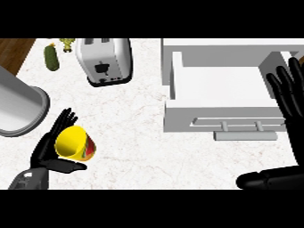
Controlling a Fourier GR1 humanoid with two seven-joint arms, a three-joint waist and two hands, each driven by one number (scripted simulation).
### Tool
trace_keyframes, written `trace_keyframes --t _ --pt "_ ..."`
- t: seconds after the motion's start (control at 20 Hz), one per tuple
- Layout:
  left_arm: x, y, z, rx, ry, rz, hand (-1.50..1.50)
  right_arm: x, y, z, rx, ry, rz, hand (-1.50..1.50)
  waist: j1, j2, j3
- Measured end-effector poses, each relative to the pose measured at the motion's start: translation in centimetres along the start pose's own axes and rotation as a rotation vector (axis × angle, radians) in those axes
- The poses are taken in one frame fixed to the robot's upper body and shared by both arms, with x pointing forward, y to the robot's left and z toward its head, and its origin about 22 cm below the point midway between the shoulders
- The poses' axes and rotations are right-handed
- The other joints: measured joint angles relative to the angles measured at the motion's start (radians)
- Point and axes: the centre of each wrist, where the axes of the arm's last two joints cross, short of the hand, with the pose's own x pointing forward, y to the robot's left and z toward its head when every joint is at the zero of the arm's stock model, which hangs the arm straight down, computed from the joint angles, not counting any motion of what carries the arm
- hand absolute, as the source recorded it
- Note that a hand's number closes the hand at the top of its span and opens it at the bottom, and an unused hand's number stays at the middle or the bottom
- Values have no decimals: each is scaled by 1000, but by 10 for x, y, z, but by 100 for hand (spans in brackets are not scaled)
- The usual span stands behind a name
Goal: Pick up the cup, place it into the drawer and close the drawer
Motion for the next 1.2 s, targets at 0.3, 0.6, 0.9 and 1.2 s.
trace_keyframes --t 0.3,0.6,0.9,1.2 --pt "-10 -7 0 8 14 43 -150 -4 9 0 0 4 1 -150 -2 1 0" --pt "-10 -9 -8 -31 35 118 -150 -6 5 1 5 12 0 -150 -2 1 0" --pt "-12 -14 -9 -67 27 175 150 -4 9 -3 8 16 -1 -150 -2 1 0" --pt "-9 -16 -13 -73 -24 179 150 0 6 -1 3 11 6 -150 -4 1 -1"
